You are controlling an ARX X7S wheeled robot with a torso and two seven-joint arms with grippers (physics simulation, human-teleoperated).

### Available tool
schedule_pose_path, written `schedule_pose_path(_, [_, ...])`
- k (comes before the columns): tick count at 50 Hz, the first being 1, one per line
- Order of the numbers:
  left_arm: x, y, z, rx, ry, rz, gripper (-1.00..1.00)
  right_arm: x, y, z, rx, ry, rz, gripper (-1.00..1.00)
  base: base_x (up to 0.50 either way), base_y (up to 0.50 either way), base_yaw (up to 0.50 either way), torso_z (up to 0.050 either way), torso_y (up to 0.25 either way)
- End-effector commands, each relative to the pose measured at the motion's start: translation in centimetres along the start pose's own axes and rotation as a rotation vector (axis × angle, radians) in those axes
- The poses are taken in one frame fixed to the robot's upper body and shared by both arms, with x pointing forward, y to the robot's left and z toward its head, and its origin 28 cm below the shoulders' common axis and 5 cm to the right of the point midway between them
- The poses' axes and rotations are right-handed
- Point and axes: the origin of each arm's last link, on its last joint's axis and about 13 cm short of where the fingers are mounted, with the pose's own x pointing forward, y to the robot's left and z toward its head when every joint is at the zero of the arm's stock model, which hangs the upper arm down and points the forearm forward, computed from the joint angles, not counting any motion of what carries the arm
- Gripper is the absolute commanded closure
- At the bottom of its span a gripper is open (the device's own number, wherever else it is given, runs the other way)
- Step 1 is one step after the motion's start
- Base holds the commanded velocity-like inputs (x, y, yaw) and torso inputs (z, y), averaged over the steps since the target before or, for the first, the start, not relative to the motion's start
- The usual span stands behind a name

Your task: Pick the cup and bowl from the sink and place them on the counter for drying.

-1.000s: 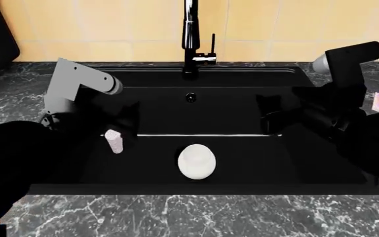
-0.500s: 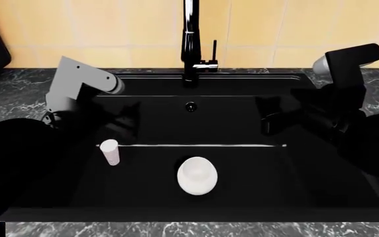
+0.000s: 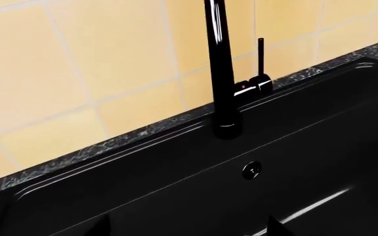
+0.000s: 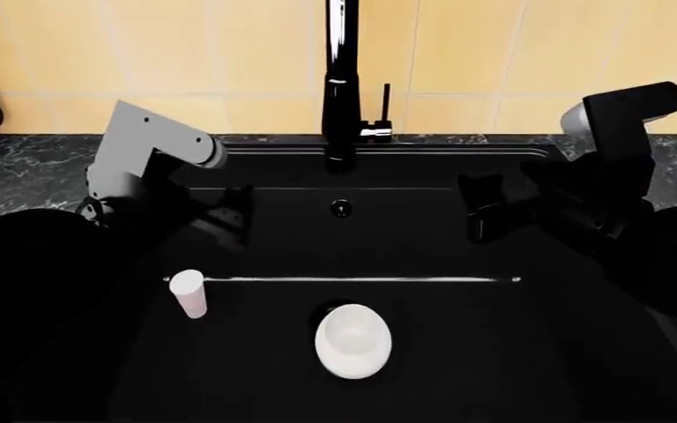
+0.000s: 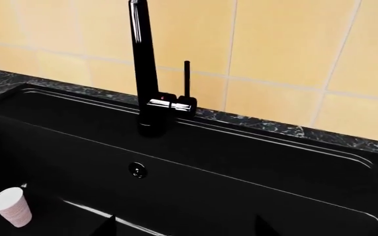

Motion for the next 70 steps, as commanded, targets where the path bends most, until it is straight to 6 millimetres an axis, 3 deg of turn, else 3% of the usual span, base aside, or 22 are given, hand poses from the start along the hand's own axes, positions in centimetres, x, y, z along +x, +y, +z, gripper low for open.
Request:
schedule_pose_path(1, [0.4,-0.3,0.0,0.01,0.007,-0.008,-1.0,0.2,0.0,-0.1,0.007,0.006,0.003,-1.0,0.16,0.0,0.0,0.0,0.0])
schedule_pose_path(35, [0.9,-0.3,-0.4,0.012,0.029,-0.015,-1.0,0.4,0.0,-0.9,0.031,0.031,0.006,-1.0,0.15,0.0,0.0,0.0,0.0])
schedule_pose_path(45, [1.6,-0.7,-0.9,0.018,0.175,0.025,-1.0,0.6,0.0,-0.9,0.05,0.047,-0.006,-1.0,0.0,0.0,0.0,0.0,0.0])
schedule_pose_path(51, [1.5,-0.7,-2.0,-0.086,0.262,0.027,-1.0,0.5,-0.2,-1.2,0.062,0.053,-0.019,-1.0,0.0,0.0,0.0,0.0,0.0])
schedule_pose_path(55, [2.1,-1.1,-3.0,-0.055,0.324,0.103,-1.0,0.8,-0.2,-1.1,0.066,0.047,-0.016,-1.0,0.0,0.0,0.0,0.0,0.0])
schedule_pose_path(70, [4.1,-1.4,-3.8,-0.125,0.38,0.216,-1.0,1.1,-0.1,-1.8,0.074,0.077,-0.01,-1.0,0.0,0.0,0.0,0.0,0.0])
